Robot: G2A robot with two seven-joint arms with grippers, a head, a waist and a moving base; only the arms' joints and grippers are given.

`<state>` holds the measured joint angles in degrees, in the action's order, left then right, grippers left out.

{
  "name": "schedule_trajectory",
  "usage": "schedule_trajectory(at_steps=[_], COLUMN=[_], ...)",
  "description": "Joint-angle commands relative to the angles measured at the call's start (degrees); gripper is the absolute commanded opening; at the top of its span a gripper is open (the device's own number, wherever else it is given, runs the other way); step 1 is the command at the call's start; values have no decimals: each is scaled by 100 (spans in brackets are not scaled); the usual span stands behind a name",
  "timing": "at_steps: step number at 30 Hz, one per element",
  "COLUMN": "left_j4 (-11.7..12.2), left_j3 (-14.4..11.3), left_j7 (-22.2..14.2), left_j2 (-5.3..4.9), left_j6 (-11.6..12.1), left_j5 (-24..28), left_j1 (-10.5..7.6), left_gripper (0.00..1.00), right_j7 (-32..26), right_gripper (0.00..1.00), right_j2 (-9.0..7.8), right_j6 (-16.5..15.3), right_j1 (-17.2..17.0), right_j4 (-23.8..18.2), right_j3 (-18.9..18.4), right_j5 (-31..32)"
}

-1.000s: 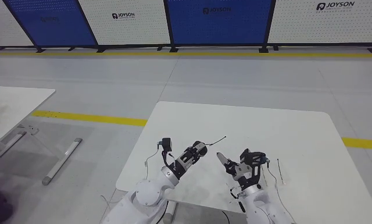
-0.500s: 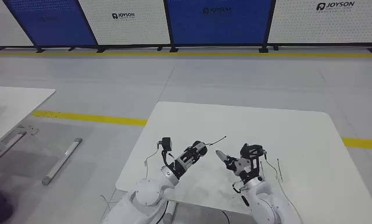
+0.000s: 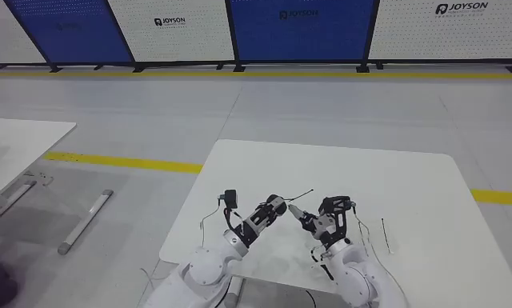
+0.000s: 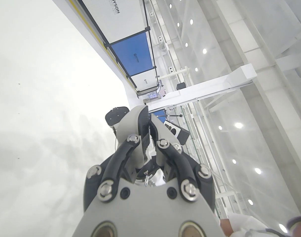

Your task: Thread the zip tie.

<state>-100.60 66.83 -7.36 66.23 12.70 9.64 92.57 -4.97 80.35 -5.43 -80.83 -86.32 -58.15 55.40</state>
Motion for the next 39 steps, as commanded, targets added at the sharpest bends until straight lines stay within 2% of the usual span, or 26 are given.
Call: schedule_trajectory(at_steps=[1, 2, 6, 13, 18, 20, 23, 33, 39], left_j4=[7, 9, 21, 59, 113, 129, 154, 195, 200], left_j3=[-14, -22, -48, -95, -129, -140, -156, -199, -200], left_j7=[44, 62, 116, 165, 214, 234, 231, 210, 199], left_j2=[6, 9, 21, 36, 48, 53, 59, 70, 76], left_j6=[-6, -8, -16, -34, -34, -34, -49, -98, -129], left_j5=[-31, -41, -75, -187, -274, -289, -320, -456, -464], left_j1=[-6, -10, -28, -47, -68, -75, -89, -102, -107], left_gripper=[0, 0, 0, 0, 0, 0, 0, 0, 0], right_j7=[-15, -13, -27, 19, 57, 65, 71, 75, 77], right_gripper=[58, 50, 47, 47, 44, 39, 42, 40, 34], right_j2=[6, 8, 9, 5, 1, 0, 0, 11, 18], right_j6=[-17, -26, -62, -95, -140, -144, -148, -148, -128], right_j1=[11, 10, -6, -39, -65, -71, -71, -36, -7], right_j4=[5, 2, -26, -74, -116, -125, -137, -155, -147], right_j3=[40, 55, 101, 117, 129, 132, 141, 184, 197], right_j5=[2, 4, 41, 69, 88, 93, 94, 67, 42])
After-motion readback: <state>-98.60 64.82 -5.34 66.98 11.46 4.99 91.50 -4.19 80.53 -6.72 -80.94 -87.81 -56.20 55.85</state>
